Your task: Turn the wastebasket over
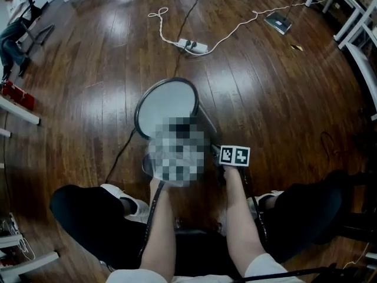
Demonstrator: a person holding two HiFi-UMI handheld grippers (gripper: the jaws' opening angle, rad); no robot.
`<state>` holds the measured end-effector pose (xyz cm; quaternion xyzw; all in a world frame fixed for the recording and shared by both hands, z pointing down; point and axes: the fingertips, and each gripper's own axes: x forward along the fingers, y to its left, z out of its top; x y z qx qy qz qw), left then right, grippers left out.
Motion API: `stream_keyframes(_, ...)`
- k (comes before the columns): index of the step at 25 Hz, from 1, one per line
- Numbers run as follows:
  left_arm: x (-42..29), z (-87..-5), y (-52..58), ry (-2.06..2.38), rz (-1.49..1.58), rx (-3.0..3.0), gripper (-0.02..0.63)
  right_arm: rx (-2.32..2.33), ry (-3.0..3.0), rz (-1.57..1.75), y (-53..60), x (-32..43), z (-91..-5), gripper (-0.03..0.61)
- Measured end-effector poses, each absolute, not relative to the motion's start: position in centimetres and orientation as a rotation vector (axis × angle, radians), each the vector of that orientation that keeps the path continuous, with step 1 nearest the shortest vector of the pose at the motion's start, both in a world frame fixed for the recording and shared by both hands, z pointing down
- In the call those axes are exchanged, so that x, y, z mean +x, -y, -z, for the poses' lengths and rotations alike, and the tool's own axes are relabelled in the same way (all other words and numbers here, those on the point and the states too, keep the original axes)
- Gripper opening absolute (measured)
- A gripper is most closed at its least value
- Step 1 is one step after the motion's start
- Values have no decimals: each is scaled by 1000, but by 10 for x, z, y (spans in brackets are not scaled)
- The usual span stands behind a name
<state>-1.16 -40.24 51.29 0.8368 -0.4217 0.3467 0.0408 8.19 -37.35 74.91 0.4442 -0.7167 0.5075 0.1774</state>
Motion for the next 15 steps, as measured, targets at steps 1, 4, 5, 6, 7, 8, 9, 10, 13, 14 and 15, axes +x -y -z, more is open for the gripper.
stream_keyframes(1,6,-519,396,1239,-1154,2614,71,1294,2005,-1473,368,89,-756,3)
stream_keyframes(4,45,-540,377,1113,-1387,2714,72,1435,1963,-1497,369,123,-756,26)
stream_keyframes(5,53,-552,370,1078,-1423,2720,72,1477,1964,-1490,373,134,-749,26)
stream_keyframes(6,59,-565,362,1053,-1434,2716,72,1512,1973,-1475,378,144,-741,26)
stream_keyframes(7,61,-578,355,1050,-1436,2713,69,1539,1988,-1453,382,153,-732,26)
stream_keyframes(8,62,-586,351,1068,-1441,2718,69,1560,2005,-1424,385,159,-722,26)
stream_keyframes(9,63,-589,349,1086,-1445,2725,69,1574,2027,-1390,388,164,-711,27)
stream_keyframes(10,63,-589,350,1092,-1444,2729,69,1586,2051,-1354,390,168,-700,26)
stream_keyframes(13,63,-588,353,1107,-1464,2758,71,1620,2164,-1237,395,166,-663,32)
stream_keyframes(14,63,-588,353,1127,-1480,2774,72,1624,2232,-1187,395,160,-648,32)
stream_keyframes(15,61,-588,352,1150,-1482,2786,75,1619,2311,-1132,395,150,-631,32)
